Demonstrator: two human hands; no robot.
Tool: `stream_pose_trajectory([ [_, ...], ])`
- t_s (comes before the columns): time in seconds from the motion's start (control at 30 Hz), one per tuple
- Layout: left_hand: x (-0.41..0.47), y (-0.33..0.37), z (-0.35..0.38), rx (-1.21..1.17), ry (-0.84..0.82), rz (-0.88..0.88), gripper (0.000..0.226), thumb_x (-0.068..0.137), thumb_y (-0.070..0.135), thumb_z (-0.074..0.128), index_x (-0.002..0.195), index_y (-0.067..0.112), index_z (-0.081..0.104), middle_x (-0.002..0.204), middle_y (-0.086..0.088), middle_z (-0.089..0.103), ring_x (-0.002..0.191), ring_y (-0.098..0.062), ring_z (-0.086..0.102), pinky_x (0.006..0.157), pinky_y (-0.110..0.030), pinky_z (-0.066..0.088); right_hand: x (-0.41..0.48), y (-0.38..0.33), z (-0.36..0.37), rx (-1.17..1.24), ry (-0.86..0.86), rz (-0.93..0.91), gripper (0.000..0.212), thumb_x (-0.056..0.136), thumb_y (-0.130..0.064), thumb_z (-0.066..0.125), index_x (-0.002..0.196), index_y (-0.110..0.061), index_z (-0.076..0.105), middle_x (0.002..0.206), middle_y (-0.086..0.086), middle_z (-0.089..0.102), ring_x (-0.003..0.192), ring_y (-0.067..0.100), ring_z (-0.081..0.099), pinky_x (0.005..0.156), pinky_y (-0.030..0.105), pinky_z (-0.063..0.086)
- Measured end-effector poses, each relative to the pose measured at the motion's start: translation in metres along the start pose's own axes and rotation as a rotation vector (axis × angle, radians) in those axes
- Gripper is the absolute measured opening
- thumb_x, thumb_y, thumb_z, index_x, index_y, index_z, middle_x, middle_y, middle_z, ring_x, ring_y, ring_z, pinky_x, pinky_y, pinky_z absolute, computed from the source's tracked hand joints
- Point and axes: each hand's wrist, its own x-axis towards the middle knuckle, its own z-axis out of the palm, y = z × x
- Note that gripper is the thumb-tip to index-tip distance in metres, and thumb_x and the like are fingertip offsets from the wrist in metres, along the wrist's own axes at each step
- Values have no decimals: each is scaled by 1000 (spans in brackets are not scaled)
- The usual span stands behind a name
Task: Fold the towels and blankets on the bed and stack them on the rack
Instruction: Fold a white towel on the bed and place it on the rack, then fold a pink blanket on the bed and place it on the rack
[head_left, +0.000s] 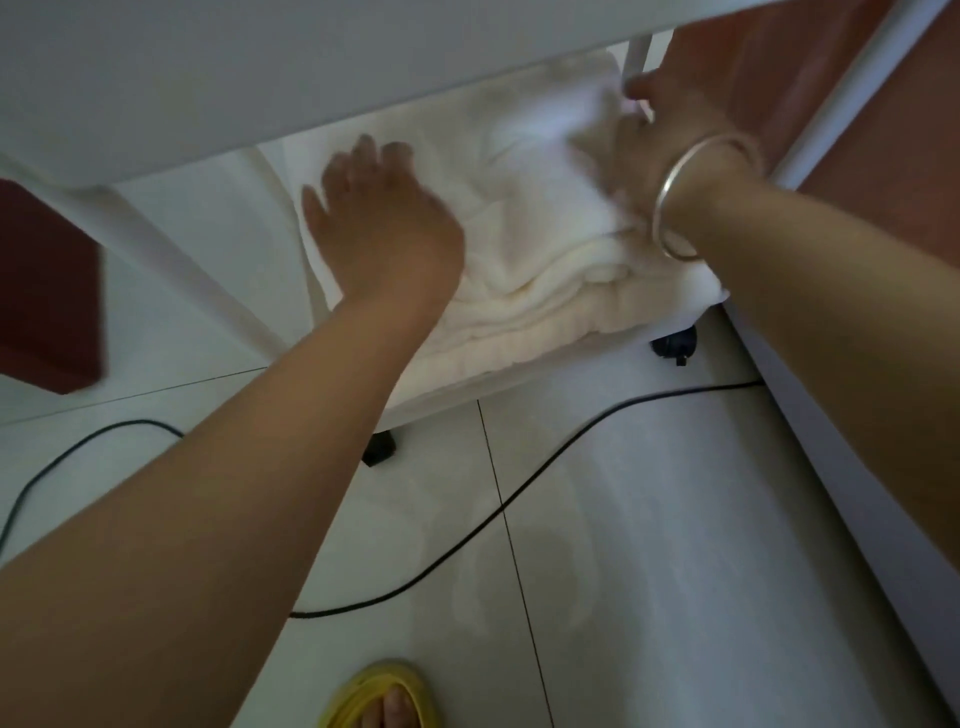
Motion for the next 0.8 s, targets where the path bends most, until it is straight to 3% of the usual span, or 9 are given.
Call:
stream_pose_trajectory([
  [0.07, 15, 12, -2, 70, -193, 86, 65, 97, 53, 34, 152, 19, 27, 159, -8, 23, 146, -30, 20, 119, -51, 14, 9, -27, 7, -268, -59, -145, 50, 101, -32, 33, 148, -15, 30, 152, 13, 30, 138, 40, 29, 112, 50, 25],
  [0.17, 22, 1, 17, 221, -447, 118, 98, 82, 84, 22, 156, 27, -7, 163, -7, -13, 149, -32, -10, 117, -58, -3, 18, -47, 29, -321, -94, -169, 72, 94, -64, 23, 154, -30, 2, 162, 6, 1, 146, 40, -4, 115, 60, -4],
  [0.27, 11, -23, 45, 240, -436, 208, 102, 76, 88, 14, 153, 30, -19, 159, -7, -28, 146, -31, -23, 114, -64, -6, 13, -37, 80, -289, -199, -222, 77, 89, -73, 17, 151, -39, -13, 160, -1, -19, 146, 36, -14, 113, 64, -5],
  [0.43, 4, -27, 69, 257, -431, 222, 101, 71, 89, 2, 153, 33, -14, 160, -5, -24, 148, -29, -20, 114, -63, -6, 21, -25, 105, -223, -294, -183, 75, 87, -76, 14, 149, -45, -12, 159, -6, -22, 147, 33, -15, 113, 64, -5],
  [0.6, 8, -30, 70, 234, -433, 221, 98, 74, 86, 2, 153, 31, -13, 161, -5, -22, 148, -27, -20, 115, -60, -10, 15, -31, 97, -237, -306, -146, 71, 92, -69, 15, 152, -38, -7, 161, -3, -16, 148, 32, -9, 114, 61, -1],
  [0.73, -16, -34, 42, 10, -302, 275, 62, 101, 49, 26, 155, 19, 19, 163, -10, 10, 150, -25, 9, 121, -48, 1, -36, -23, 68, -147, -231, -152, 64, 100, -53, 18, 155, -25, 1, 163, 3, -2, 149, 25, 0, 119, 49, -1],
  [0.8, -41, -31, 11, -159, -251, 343, 48, 100, 32, 39, 146, 16, 41, 156, -10, 33, 143, -25, 31, 120, -46, 14, -78, -12, 38, -131, -138, -201, 63, 101, -46, 23, 155, -20, 0, 162, 4, 6, 149, 23, 3, 120, 45, -2],
])
